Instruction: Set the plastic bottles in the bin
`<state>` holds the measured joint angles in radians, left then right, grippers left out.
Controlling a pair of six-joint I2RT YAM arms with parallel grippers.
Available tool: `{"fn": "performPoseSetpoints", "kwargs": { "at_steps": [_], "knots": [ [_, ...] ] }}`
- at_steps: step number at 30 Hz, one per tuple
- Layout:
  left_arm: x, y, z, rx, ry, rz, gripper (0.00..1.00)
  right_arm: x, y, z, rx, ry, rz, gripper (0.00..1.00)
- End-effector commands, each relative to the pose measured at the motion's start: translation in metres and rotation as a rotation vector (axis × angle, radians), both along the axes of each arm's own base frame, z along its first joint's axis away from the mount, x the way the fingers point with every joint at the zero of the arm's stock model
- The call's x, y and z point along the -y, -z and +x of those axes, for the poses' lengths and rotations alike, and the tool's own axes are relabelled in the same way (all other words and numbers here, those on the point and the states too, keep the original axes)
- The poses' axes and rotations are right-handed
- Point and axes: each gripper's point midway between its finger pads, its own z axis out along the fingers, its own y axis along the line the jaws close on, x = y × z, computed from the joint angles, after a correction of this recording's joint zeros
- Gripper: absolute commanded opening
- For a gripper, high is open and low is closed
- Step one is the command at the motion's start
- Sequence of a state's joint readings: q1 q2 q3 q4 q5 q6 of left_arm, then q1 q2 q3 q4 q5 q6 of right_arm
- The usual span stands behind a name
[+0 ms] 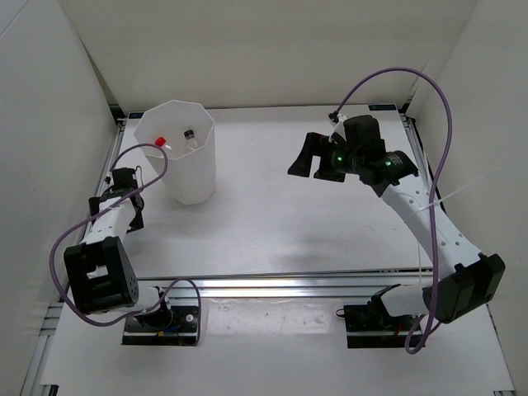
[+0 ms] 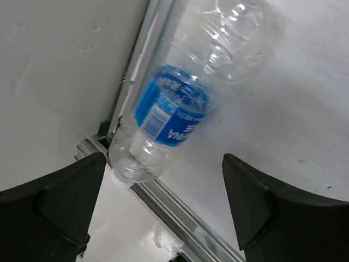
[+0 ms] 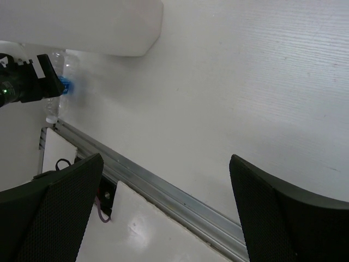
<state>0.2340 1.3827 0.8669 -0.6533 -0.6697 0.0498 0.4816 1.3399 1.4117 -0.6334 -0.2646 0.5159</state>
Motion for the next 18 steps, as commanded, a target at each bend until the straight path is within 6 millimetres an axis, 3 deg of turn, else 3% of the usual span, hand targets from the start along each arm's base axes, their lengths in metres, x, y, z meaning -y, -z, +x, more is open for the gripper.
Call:
{"fn": "performPoseSetpoints", "kwargs": {
  "at_steps": [1, 6, 13, 18],
  "knots": [
    [0.0, 0.013, 0.005, 0.008, 0.027, -0.032, 0.99, 0.01, -0.004, 0.005, 0.022, 0.026, 0.003, 1.0],
    [-0.002, 0.032, -0.002, -0.016, 0.029, -0.04, 0.99, 0.009, 0.011, 0.004, -0.015, 0.019, -0.01, 1.0],
    [-0.009, 0.036, 0.002, -0.015, 0.002, -0.031, 0.99, 0.011, 0.036, 0.012, -0.081, 0.029, -0.033, 1.0],
    [-0.019, 0.036, 0.011, 0.008, -0.023, -0.027, 0.98, 0.005, 0.034, 0.023, -0.094, 0.013, -0.017, 1.0]
  ]
}}
